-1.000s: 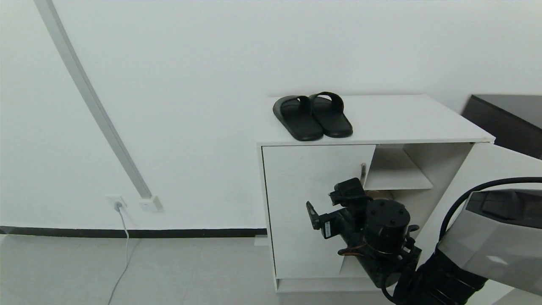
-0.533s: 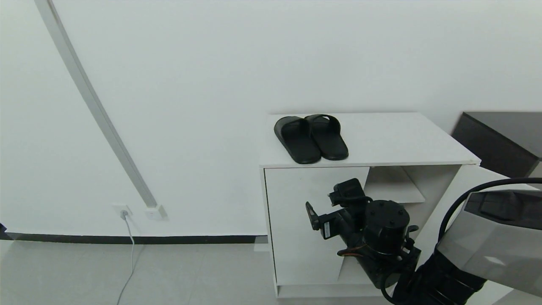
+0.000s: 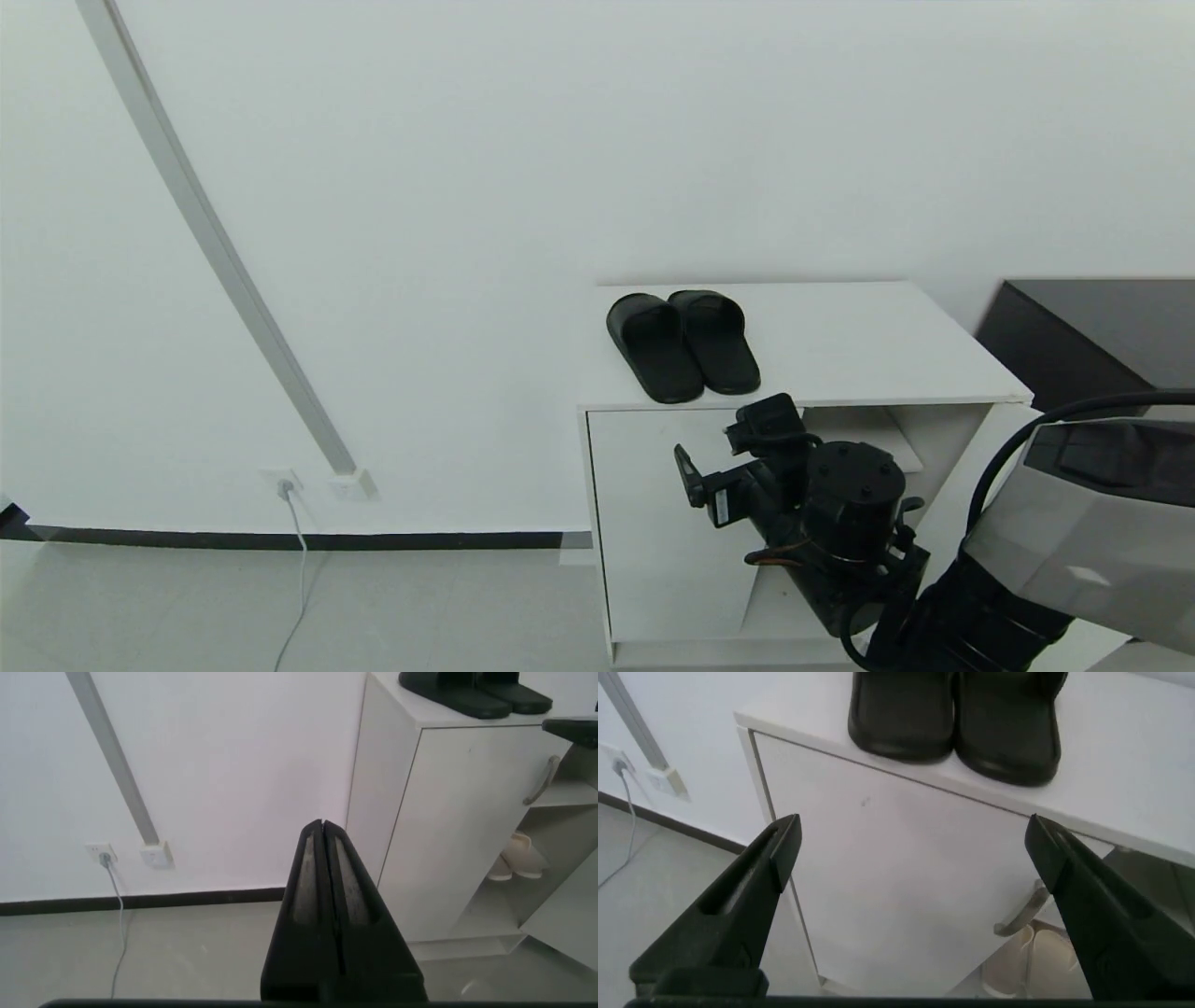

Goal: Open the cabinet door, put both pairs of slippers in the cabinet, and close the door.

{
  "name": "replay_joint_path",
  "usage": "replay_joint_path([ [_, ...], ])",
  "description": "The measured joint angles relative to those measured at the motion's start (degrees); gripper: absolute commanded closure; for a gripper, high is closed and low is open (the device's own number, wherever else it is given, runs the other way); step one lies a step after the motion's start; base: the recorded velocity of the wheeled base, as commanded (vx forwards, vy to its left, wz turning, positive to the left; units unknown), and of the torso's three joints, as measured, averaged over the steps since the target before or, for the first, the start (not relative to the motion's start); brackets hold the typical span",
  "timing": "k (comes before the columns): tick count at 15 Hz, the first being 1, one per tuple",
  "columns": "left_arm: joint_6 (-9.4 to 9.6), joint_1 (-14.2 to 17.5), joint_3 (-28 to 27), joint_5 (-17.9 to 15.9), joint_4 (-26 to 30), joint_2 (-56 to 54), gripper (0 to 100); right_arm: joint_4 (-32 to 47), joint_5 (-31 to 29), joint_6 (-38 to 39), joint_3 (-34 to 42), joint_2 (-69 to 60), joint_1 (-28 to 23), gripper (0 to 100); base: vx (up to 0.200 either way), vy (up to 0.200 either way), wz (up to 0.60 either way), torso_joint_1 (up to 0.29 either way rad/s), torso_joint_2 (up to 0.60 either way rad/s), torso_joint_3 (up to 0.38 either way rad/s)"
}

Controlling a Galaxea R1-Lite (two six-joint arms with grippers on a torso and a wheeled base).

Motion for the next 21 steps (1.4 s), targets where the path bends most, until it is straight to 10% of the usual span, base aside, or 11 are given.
replay_joint_path([
  [8, 0.16, 0.0, 0.0, 0.0, 0.0, 0.0, 100, -1.5, 2.0, -3.7, 0.1, 0.4, -1.1, 0, 0.0, 0.0, 0.0, 0.047, -0.1, -0.052],
  [15, 0.18, 0.0, 0.1, 0.0, 0.0, 0.0, 100, 34.0, 2.7, 9.9, -13.2, -6.6, -2.5, 0, 0.0, 0.0, 0.0, 0.0, 0.0, 0.0],
  [21, 0.11, 0.0, 0.1, 0.0, 0.0, 0.0, 100, 35.0, 2.1, 12.8, -17.9, -8.1, -2.9, 0, 0.0, 0.0, 0.0, 0.0, 0.0, 0.0],
])
